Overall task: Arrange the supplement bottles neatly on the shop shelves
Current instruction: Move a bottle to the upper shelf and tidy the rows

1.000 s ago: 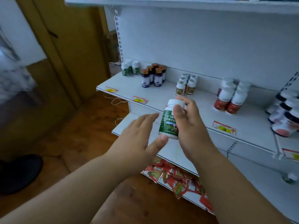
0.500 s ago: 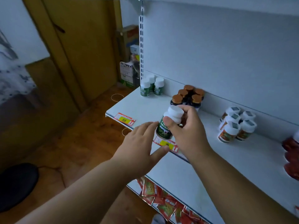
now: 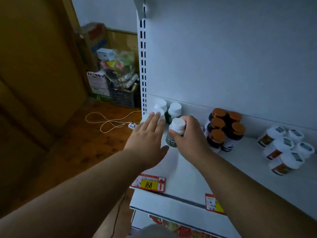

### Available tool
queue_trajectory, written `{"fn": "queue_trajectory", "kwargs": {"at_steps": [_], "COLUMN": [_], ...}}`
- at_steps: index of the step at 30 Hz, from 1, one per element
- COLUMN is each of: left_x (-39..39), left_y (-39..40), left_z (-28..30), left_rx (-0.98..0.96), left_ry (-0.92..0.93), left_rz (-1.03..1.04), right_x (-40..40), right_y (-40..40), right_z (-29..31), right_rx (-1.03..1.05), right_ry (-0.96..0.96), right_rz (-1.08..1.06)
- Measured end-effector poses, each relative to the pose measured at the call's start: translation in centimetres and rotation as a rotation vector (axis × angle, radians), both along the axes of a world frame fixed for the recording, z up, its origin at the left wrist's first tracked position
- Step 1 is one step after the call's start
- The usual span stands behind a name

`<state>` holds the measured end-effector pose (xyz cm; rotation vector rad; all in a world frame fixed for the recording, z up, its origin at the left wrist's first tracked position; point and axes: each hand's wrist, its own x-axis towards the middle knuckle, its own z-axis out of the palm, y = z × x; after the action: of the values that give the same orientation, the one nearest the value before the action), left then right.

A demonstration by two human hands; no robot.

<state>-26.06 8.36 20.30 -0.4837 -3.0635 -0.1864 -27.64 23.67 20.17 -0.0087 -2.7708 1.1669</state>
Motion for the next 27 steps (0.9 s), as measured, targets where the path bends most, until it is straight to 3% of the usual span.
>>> {"fn": "queue_trajectory", "kwargs": {"at_steps": [7,11,15,20,27], "left_x": [-5.6,-6.9,-7.7,-5.8,-2.9], "left_y": [-3.2,-4.5,-4.8,-6.6,-0.4], "left_z": [-1.2,-1.5,-1.0,-0.6,3.6], "left_rx": [-0.017,-0.057,0.008,0.158,0.310], "left_ry": [0.006,0.034,0.020,0.154,0.223], "left_rz": [-0.165,-0.237,-0.287,-0.360,-0.496], "right_x": [-4.7,-5.6,-4.9,-0.4,5.5], "right_y": [-3.2,-4.3,-5.2,-6.9,-0.8], "right_z": [-1.0,-1.3,-1.2,1.2,6.7], "right_rx": [0.250,0.203,0.118,0.116,0.091], "right_ry": [-0.016,-0.052,0.003,0.093,0.249], "right_rz": [-0.083,-0.138,-0.232,-0.205,-0.367]}}
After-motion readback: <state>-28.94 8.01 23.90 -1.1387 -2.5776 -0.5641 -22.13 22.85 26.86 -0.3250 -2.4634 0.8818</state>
